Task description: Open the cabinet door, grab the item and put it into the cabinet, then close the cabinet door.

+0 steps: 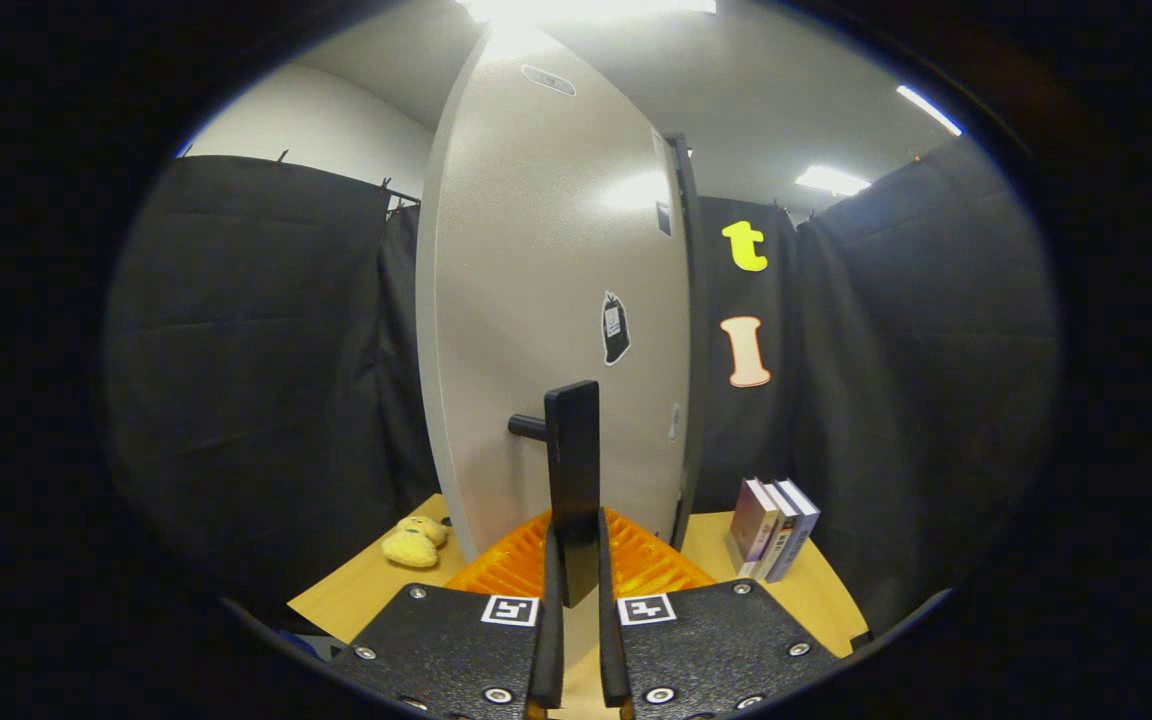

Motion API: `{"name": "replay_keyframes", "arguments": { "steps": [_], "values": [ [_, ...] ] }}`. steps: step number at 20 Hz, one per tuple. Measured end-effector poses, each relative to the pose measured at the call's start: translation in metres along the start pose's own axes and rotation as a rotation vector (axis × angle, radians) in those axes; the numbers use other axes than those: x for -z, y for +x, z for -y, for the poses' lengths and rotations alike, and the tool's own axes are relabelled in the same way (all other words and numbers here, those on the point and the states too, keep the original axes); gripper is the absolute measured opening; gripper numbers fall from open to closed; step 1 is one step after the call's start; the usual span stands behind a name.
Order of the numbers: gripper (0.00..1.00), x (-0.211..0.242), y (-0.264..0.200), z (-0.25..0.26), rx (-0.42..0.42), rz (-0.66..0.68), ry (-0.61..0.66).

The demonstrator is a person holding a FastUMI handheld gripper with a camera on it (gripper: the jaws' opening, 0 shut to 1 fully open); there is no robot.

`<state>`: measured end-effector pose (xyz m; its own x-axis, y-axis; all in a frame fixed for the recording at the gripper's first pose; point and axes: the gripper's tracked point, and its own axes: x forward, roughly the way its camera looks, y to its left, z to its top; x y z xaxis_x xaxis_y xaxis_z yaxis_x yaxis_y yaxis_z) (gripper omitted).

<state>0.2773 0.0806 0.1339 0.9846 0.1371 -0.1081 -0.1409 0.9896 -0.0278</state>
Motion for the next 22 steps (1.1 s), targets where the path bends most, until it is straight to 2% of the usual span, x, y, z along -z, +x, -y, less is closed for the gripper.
{"name": "replay_keyframes", "arguments": {
  "steps": [5, 12, 16, 19, 20, 22],
  "values": [
    [0.13, 0.005, -0.004, 0.013, 0.148, -0.007, -0.058],
    [0.10, 0.006, -0.001, 0.023, 0.278, 0.010, -0.009],
    [0.06, -0.001, -0.002, 0.037, 0.399, 0.055, -0.006],
    [0.06, -0.005, 0.004, 0.033, 0.396, 0.090, 0.015],
    [0.08, -0.006, 0.003, 0.033, 0.401, 0.096, 0.004],
    [0.17, -0.011, -0.013, 0.034, 0.446, 0.127, -0.034]
  ]
}}
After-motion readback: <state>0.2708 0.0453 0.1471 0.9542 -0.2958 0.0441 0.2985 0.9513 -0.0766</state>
